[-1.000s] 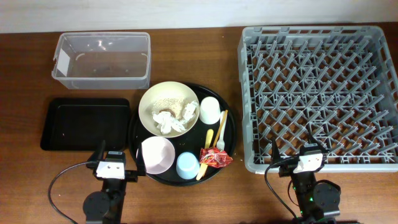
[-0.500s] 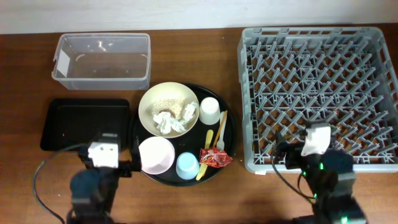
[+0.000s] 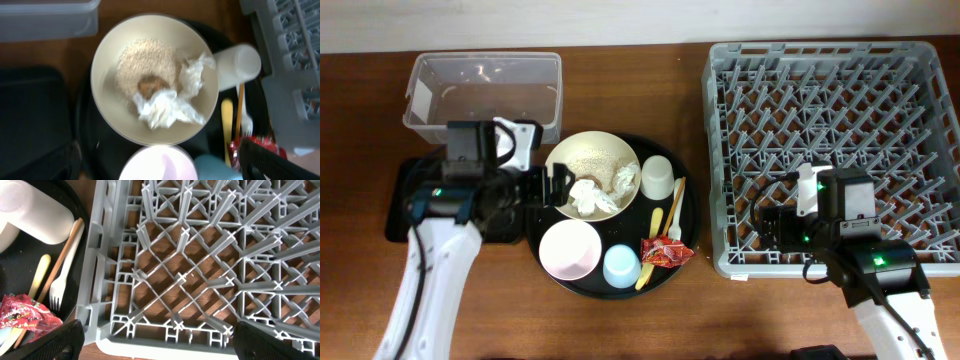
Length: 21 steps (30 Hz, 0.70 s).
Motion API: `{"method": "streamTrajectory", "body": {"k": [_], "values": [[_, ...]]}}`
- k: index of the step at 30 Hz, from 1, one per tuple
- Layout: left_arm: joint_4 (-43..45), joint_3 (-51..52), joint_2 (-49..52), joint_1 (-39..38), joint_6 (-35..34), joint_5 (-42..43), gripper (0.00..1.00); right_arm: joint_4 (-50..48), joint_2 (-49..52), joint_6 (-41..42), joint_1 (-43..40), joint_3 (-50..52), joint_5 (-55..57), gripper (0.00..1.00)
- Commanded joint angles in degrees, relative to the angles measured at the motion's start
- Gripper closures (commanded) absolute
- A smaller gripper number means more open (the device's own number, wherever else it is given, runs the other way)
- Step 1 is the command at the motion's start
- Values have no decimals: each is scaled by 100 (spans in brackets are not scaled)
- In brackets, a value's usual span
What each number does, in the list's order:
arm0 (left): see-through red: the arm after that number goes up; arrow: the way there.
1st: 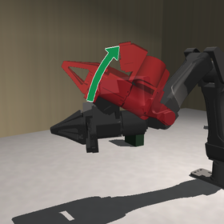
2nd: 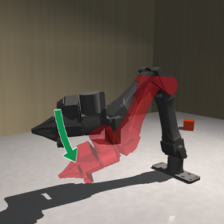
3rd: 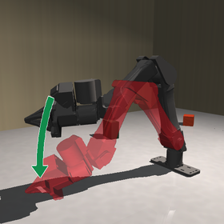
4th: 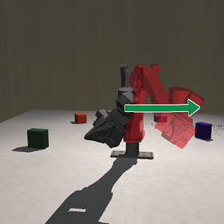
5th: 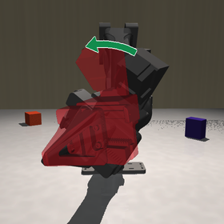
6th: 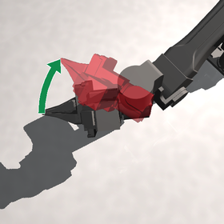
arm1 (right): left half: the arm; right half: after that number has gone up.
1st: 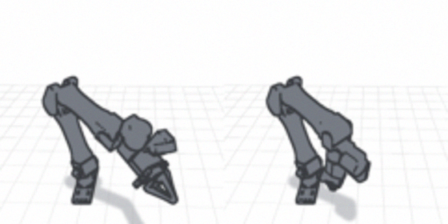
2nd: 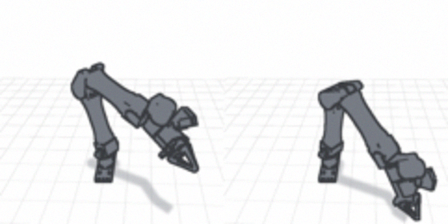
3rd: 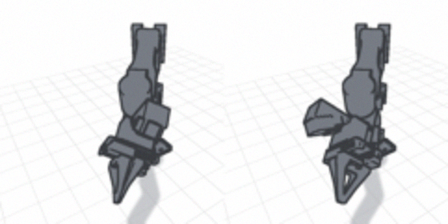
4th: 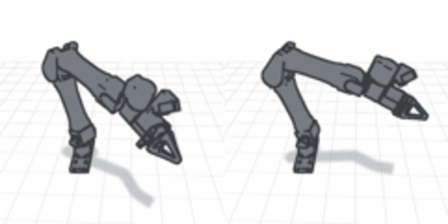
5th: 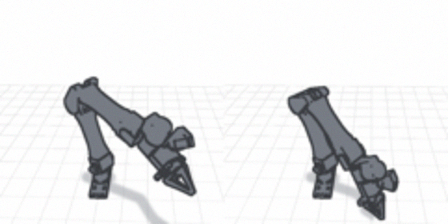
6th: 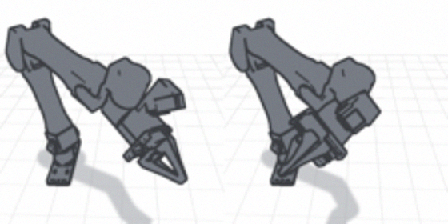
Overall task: Sort waste into correct bins and load items into the dishwasher rack
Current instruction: 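Grasp the white tissues in the cream bowl with the left gripper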
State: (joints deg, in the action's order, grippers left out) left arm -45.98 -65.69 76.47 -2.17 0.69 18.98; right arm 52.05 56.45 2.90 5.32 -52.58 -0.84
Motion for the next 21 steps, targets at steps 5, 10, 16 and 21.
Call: {"method": "streamTrajectory", "body": {"k": [5,10,16,21], "values": [[1060,-57,2151,-918,-262,-103,1,72,-17,85,17,-133,114,2],[1078,4,2415,-1095,-262,-855,26,74,-20,85,17,-133,111,1],[809,-330,2352,-1193,-262,-1307,99,114,-20,85,17,-133,114,2],[505,-2048,1762,-1123,-258,-2835,100,111,-20,83,17,-133,114,2]]}}
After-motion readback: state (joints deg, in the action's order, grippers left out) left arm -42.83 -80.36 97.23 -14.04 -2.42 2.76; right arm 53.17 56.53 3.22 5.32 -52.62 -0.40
